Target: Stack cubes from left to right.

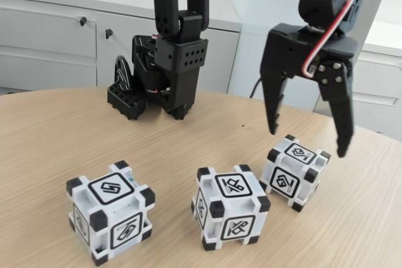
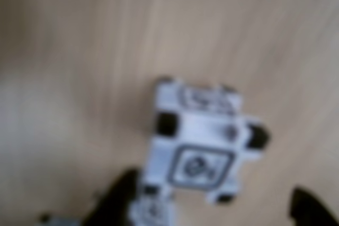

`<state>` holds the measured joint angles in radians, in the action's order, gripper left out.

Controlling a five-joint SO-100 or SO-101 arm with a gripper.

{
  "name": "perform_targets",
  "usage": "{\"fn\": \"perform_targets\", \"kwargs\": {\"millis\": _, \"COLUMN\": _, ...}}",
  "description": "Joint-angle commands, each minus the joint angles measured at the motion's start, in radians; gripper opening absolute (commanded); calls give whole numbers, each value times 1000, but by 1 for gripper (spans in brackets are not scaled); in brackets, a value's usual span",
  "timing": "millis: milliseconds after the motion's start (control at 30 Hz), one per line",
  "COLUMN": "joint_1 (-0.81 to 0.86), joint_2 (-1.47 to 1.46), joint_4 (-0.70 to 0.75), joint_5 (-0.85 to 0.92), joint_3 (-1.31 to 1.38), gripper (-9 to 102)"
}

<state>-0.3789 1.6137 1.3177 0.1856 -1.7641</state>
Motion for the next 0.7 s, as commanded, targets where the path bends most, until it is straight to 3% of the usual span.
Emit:
{"fn": "perform_targets", "kwargs": {"millis": 0, "joint_1": 11, "joint_2": -2, "joint_4": -38, "joint_5": -17, "joint_3": 31, "gripper": 31}}
{"fn": "perform_targets", "kwargs": {"millis": 667, "joint_1": 6, "joint_2": 25, "joint_4": -35, "joint_5": -77, "joint_3": 41, "gripper": 31}}
